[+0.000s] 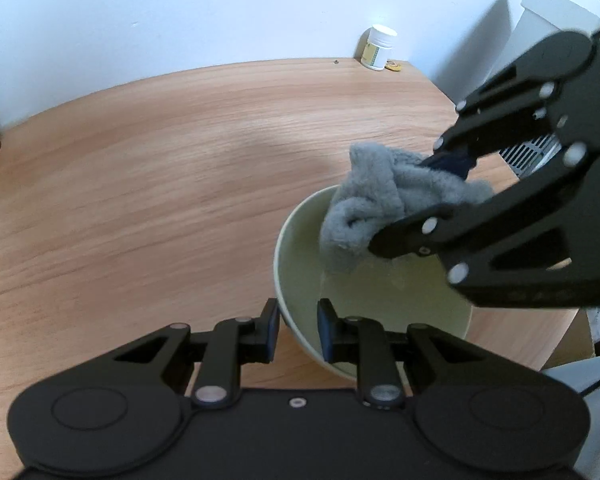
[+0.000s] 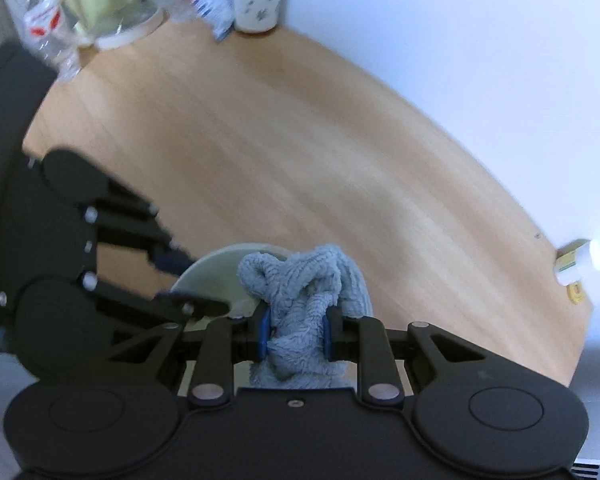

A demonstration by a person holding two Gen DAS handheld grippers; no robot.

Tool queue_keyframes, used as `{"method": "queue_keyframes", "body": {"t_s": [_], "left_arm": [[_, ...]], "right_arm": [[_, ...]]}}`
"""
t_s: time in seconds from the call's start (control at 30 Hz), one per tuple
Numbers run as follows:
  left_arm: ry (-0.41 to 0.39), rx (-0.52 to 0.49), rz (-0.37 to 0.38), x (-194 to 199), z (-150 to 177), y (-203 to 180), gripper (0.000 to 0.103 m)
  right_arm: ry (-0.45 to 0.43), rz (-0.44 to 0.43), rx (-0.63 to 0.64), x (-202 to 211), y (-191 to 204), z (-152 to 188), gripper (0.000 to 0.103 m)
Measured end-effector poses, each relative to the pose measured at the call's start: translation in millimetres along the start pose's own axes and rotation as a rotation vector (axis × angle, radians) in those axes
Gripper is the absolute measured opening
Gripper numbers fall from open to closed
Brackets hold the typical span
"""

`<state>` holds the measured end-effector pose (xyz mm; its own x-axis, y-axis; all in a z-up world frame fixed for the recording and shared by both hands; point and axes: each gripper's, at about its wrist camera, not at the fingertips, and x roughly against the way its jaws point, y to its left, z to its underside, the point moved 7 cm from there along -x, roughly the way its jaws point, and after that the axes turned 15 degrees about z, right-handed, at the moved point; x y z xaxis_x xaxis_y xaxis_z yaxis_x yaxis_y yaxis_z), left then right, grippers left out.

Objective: Clean bowl
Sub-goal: 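Scrub the towel around the bowl's inside with the right gripper while the left holds the rim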

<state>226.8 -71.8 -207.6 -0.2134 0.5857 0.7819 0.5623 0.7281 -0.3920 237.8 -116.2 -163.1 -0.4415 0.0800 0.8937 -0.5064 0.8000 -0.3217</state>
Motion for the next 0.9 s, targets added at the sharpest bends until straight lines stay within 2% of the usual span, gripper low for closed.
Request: {"method": "queue_keyframes", "body": {"t_s": [0.2,0.37,0.8,0.87,0.9], "left_arm": [[-0.021,0.015,0.010,2.2,0.4,3.2,0.019],[-0.013,0.018,0.013,2.6,0.9,2.1,0.019],[-0.034,0.128,0.042,1.0,-1.7,11.5,0.014],[-0.032,0.123,0.036,-0.7,-2.8,11.0,0.014],[-0.030,0.120,0.033,-1.1,-3.1,10.7,0.014]], "right_arm": [[0.027,0.025,0.027,-12.5,3.8,3.3,0.025],[0.063,-0.001,0.006,-26.0,5.8,5.5,0.024],[0.142,-0.106,-0.022,-41.5,9.6,1.7,0.025],[0.141,-0.140,-0.040,-42.7,8.3,2.7,0.025],[0.132,-0.194,-0.058,-42.2,5.9,3.3,0.026]]}}
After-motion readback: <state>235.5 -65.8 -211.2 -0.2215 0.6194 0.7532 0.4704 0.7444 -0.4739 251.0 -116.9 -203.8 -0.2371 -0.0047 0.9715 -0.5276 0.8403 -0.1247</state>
